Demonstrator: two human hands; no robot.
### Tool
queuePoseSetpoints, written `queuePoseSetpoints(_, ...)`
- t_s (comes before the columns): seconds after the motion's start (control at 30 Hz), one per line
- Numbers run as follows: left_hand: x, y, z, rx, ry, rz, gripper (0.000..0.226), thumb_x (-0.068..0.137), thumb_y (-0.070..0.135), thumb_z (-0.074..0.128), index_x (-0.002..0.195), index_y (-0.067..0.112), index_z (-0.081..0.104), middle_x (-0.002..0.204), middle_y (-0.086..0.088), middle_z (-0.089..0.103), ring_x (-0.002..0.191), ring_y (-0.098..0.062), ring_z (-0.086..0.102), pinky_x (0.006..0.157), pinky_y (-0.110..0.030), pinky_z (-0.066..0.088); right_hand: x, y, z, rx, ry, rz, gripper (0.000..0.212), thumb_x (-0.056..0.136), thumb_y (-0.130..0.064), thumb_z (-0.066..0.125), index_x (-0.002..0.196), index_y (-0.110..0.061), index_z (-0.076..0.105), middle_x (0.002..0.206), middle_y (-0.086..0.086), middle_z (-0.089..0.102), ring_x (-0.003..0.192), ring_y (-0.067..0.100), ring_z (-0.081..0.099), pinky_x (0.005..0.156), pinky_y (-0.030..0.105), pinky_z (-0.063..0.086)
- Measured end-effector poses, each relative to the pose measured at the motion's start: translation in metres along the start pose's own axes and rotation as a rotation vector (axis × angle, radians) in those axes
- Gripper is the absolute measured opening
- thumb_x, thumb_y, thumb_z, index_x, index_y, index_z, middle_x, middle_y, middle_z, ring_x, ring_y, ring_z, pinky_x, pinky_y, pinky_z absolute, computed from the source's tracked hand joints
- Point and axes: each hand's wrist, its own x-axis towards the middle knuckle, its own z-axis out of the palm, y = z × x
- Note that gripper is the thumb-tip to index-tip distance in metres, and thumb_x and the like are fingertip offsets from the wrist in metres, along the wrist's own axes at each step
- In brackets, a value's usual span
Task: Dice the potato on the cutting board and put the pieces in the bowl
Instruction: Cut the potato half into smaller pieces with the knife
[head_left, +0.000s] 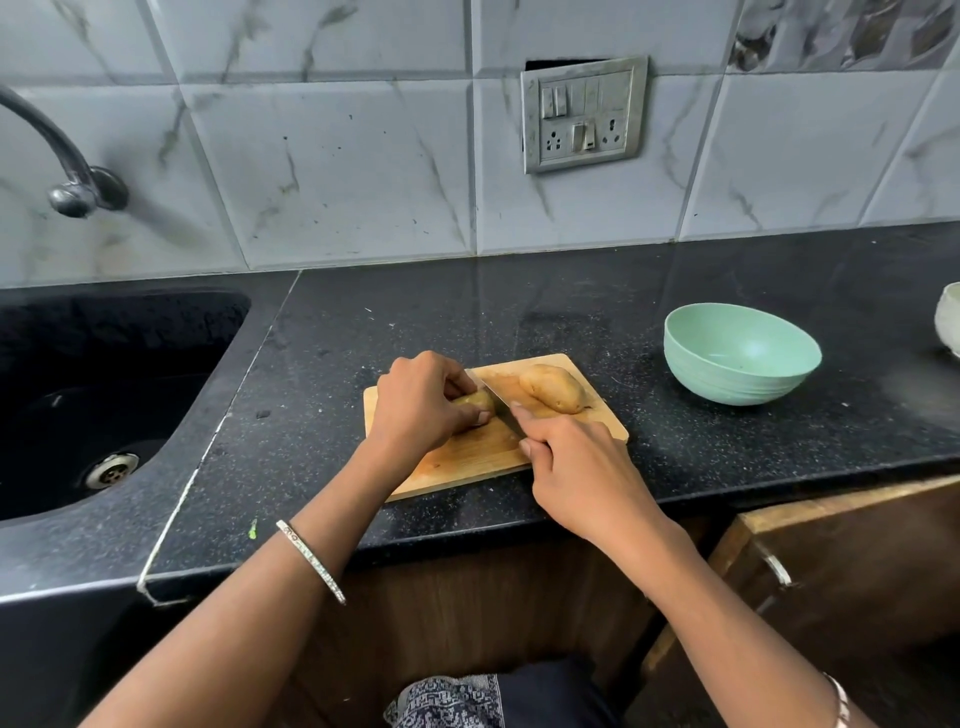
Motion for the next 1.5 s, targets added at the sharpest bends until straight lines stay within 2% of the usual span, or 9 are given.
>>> queuePoseSetpoints(0.3,0.000,-0.001,0.001,0.025,0.002,0.032,0.038,0.069,0.040,0.086,0.100,0.029,0.068,0.093,0.009,0.074,0.094,-0.012,0.067,0.083,-0.032,0.049,0.004,-0.001,0.003,-0.011,0.008,-0.008,0.049,0.105,-0.031,0.043,0.152,-0.042,0.038,0.123,0.005,0.068,0.113,0.033,0.060,0.086,0.042,0.052)
queuePoseSetpoints(0.47,0.004,0.003,-0.001,0.201,-0.119,0.217,0.049,0.081,0.039,0.075,0.124,0.040,0.050,0.123,0.007,0.053,0.102,-0.018,0.062,0.077,-0.034,0.043,0.004,0.004,0.007,-0.013,-0.020,0.000,0.049,0.105,-0.032,0.044,0.152,-0.044,0.036,0.121,0.007,0.067,0.111,0.035,0.061,0.081,0.040,0.050)
queuePoseSetpoints(0.57,0.011,0.005,-0.005,0.264,-0.240,0.330,0.036,0.087,0.033,0.070,0.119,0.042,0.057,0.138,0.007,0.042,0.114,-0.018,0.055,0.081,-0.031,0.041,0.006,0.004,0.006,-0.007,-0.024,-0.001,0.049,0.105,-0.032,0.044,0.152,-0.043,0.037,0.122,0.006,0.067,0.110,0.034,0.061,0.082,0.040,0.051)
queuePoseSetpoints(0.63,0.016,0.005,-0.008,0.298,-0.305,0.379,0.029,0.088,0.033,0.068,0.115,0.042,0.060,0.135,0.010,0.049,0.116,-0.016,0.054,0.082,-0.031,0.040,0.006,0.004,0.004,-0.003,-0.026,0.000,0.049,0.105,-0.031,0.045,0.152,-0.042,0.038,0.125,0.005,0.066,0.111,0.034,0.061,0.083,0.040,0.051)
queuePoseSetpoints(0.8,0.025,0.004,-0.012,0.332,-0.360,0.436,0.027,0.090,0.034,0.066,0.116,0.040,0.059,0.126,0.011,0.059,0.091,-0.006,0.044,0.077,-0.029,0.036,0.007,0.005,0.004,0.010,-0.027,-0.003,0.049,0.105,-0.032,0.045,0.152,-0.042,0.038,0.124,0.006,0.067,0.108,0.032,0.063,0.085,0.042,0.054)
queuePoseSetpoints(1.0,0.029,0.004,-0.009,0.373,-0.404,0.485,0.033,0.092,0.034,0.063,0.123,0.041,0.053,0.127,0.007,0.055,0.114,-0.017,0.052,0.081,-0.032,0.040,0.008,0.006,0.004,0.008,-0.028,-0.007,0.048,0.105,-0.033,0.045,0.151,-0.042,0.040,0.128,0.004,0.066,0.113,0.032,0.061,0.087,0.041,0.052)
queuePoseSetpoints(1.17,0.033,0.005,-0.009,0.394,-0.428,0.494,0.029,0.092,0.032,0.063,0.119,0.037,0.056,0.124,0.006,0.055,0.114,-0.019,0.051,0.081,-0.031,0.039,0.007,0.006,0.002,-0.010,-0.035,-0.019,0.048,0.105,-0.033,0.045,0.151,-0.043,0.039,0.125,0.006,0.066,0.111,0.033,0.061,0.084,0.040,0.050)
queuePoseSetpoints(1.37,0.036,0.007,-0.010,0.394,-0.429,0.480,0.028,0.089,0.031,0.067,0.115,0.038,0.060,0.122,0.010,0.061,0.108,-0.018,0.054,0.089,-0.043,0.048,0.000,0.009,-0.005,-0.001,-0.058,-0.011,0.048,0.105,-0.033,0.044,0.150,-0.047,0.038,0.121,0.005,0.066,0.109,0.032,0.061,0.076,0.036,0.046)
queuePoseSetpoints(1.5,0.035,0.006,-0.009,0.374,-0.411,0.467,0.028,0.088,0.031,0.069,0.114,0.040,0.061,0.120,0.012,0.062,0.107,-0.017,0.055,0.089,-0.043,0.049,-0.013,0.015,-0.026,0.000,-0.114,0.009,0.046,0.105,-0.035,0.045,0.148,-0.051,0.040,0.137,0.001,0.061,0.124,0.030,0.055,0.096,0.038,0.048)
